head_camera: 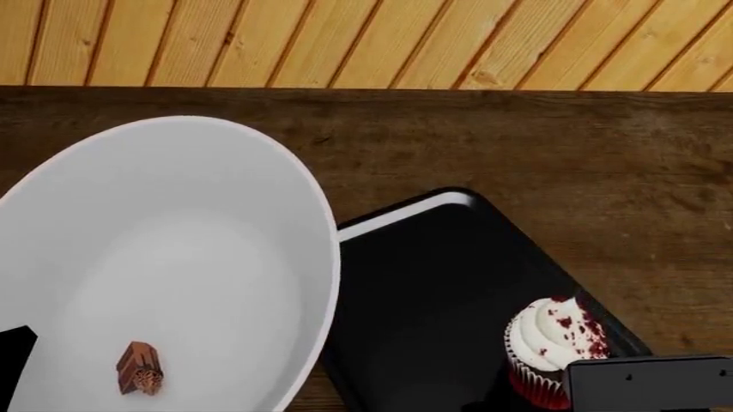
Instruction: Pick up the bowl with cake and place it on the tray. Pick up the cupcake and place it on the tray.
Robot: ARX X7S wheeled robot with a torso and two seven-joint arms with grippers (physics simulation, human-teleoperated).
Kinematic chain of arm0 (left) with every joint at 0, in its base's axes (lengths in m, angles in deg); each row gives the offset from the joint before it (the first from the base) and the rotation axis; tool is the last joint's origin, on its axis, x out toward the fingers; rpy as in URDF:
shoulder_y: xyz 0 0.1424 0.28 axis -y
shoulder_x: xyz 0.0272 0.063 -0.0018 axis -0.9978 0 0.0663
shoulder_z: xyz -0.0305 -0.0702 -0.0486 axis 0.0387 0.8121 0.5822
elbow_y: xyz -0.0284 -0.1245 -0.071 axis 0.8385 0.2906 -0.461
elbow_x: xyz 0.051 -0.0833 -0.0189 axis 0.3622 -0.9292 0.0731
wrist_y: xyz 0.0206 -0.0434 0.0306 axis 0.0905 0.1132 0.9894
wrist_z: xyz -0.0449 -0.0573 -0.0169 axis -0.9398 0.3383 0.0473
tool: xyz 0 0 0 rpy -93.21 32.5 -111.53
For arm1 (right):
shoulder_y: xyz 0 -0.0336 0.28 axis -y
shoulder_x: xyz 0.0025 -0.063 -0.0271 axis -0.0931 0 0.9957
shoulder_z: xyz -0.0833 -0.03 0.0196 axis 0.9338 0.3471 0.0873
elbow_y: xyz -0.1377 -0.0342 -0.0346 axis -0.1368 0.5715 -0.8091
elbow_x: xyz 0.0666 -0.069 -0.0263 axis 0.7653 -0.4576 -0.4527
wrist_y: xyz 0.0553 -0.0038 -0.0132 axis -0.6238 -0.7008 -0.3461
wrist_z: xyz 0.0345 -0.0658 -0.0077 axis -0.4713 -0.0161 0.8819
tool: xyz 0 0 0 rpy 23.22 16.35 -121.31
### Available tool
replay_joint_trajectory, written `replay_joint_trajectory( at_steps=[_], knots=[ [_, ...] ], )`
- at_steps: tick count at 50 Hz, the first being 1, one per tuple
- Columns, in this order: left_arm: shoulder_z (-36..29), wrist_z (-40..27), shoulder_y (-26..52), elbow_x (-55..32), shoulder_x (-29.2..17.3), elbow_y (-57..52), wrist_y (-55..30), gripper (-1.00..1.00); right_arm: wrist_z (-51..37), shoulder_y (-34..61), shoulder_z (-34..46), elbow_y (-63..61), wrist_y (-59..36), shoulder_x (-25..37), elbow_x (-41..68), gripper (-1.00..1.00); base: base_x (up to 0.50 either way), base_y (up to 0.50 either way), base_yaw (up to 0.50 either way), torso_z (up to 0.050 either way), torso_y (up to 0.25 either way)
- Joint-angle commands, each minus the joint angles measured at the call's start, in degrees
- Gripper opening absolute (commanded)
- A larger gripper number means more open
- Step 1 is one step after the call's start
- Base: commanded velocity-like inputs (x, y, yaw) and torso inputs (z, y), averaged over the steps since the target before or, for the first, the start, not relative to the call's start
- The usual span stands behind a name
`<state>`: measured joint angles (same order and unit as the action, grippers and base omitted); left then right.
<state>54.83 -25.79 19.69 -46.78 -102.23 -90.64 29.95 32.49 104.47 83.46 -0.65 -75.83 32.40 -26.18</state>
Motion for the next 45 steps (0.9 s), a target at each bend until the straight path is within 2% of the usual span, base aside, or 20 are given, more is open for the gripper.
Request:
replay_joint_trajectory(
  at_steps=[1, 2, 16, 22, 29, 34, 40, 45],
  knots=[
    [0.51, -1.38, 0.40, 0.02, 0.13, -0.14, 0.78, -1.00, 0.71, 0.40, -0.32, -0.07, -1.14, -0.15, -2.01, -1.00, 0.00, 0.00, 0.00, 0.000, 0.000],
    [0.50, -1.36, 0.35, 0.05, 0.14, -0.13, 0.77, -1.00, 0.74, 0.39, -0.26, -0.24, -1.11, -0.10, -2.24, 1.00, 0.00, 0.00, 0.00, 0.000, 0.000],
    [0.54, -1.33, 0.40, 0.00, 0.00, -0.06, 0.77, -1.00, -0.06, 1.01, -0.80, -1.08, -1.60, 0.21, -1.29, 1.00, 0.00, 0.00, 0.00, 0.000, 0.001],
    [0.40, -1.37, 0.54, 0.07, 0.13, -0.03, 0.77, -1.00, -2.90, 3.23, -2.38, -7.57, -3.21, 2.62, 0.95, 1.00, 0.00, 0.00, 0.00, 0.000, 0.000],
    [0.18, -1.46, 1.02, 0.07, 0.23, 0.16, 0.72, -1.00, -8.37, 10.50, -7.56, -19.33, -4.31, 6.82, 9.06, 1.00, 0.00, 0.00, 0.00, 0.000, 0.000],
    [-0.54, -1.51, 2.36, 0.01, 0.41, 0.81, 0.27, -1.00, -13.15, 20.09, -12.97, -27.10, -2.72, 11.07, 19.67, 1.00, 0.00, 0.00, 0.00, 0.000, 0.002],
    [-1.35, -1.27, 3.94, 0.04, 0.54, 1.91, -0.37, -1.00, -14.13, 27.46, -10.89, -28.25, 0.32, 13.78, 23.47, 1.00, 0.00, 0.00, 0.00, 0.002, 0.000],
    [-3.96, -1.04, 8.15, -0.15, 0.27, 4.72, -3.02, -1.00, -14.82, 31.89, -8.51, -28.25, 8.89, 18.98, 22.71, 1.00, 0.00, 0.00, 0.00, 0.000, 0.000]
  ],
)
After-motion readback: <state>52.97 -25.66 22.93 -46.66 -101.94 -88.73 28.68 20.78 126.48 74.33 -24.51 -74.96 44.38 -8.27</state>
